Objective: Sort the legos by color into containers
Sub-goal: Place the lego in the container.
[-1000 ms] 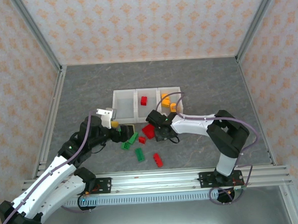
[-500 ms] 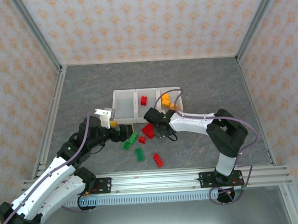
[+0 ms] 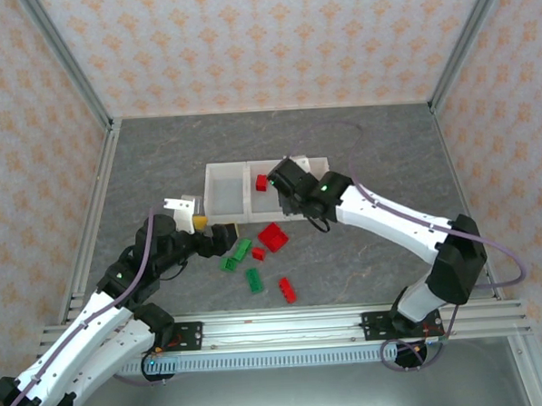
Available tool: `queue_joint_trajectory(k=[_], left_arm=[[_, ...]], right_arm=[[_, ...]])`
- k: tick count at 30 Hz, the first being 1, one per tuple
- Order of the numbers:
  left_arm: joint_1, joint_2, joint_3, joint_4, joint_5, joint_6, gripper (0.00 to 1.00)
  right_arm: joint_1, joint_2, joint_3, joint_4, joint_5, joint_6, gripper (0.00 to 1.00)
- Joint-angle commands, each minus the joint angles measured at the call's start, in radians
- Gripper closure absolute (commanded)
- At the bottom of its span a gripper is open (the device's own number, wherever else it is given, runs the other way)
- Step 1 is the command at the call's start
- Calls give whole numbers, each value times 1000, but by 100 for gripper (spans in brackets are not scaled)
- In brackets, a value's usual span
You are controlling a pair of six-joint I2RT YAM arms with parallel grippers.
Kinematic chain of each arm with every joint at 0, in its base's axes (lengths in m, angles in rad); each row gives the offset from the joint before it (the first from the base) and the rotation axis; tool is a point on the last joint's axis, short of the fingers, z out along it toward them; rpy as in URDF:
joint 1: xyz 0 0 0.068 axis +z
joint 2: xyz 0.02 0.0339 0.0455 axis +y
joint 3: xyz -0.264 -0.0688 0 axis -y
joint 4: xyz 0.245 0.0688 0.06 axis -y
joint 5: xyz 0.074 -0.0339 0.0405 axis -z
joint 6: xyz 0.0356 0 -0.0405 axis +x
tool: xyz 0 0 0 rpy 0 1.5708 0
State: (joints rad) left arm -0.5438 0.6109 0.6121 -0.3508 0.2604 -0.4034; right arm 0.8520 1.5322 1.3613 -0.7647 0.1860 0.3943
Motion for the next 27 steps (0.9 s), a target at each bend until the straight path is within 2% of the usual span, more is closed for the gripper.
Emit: queue_joint_trajectory(k=[1,5,9,16,22,27], left_arm=[[-10,-8,5,-8,-16,-9,1],[-11,-14,2,-5,-24,-11,1],[-12,2,3,-6,-17,-7,1],[-11,19,5,-7,-18,-4,1],[-10,20,5,-5,-19,-3,1],[-13,27,3,-5,-24,-2,1]], right_arm=[[-86,7,27,-47,93,-69,75],[-180,46,46,19,77,-151,75],[-251,123,77,64,-2,-192,75],[-298,264,95,99,-28,-235,76],[-323,326,96,123,-27,-240,76],[-325,359,104,131,-36,-234,69]])
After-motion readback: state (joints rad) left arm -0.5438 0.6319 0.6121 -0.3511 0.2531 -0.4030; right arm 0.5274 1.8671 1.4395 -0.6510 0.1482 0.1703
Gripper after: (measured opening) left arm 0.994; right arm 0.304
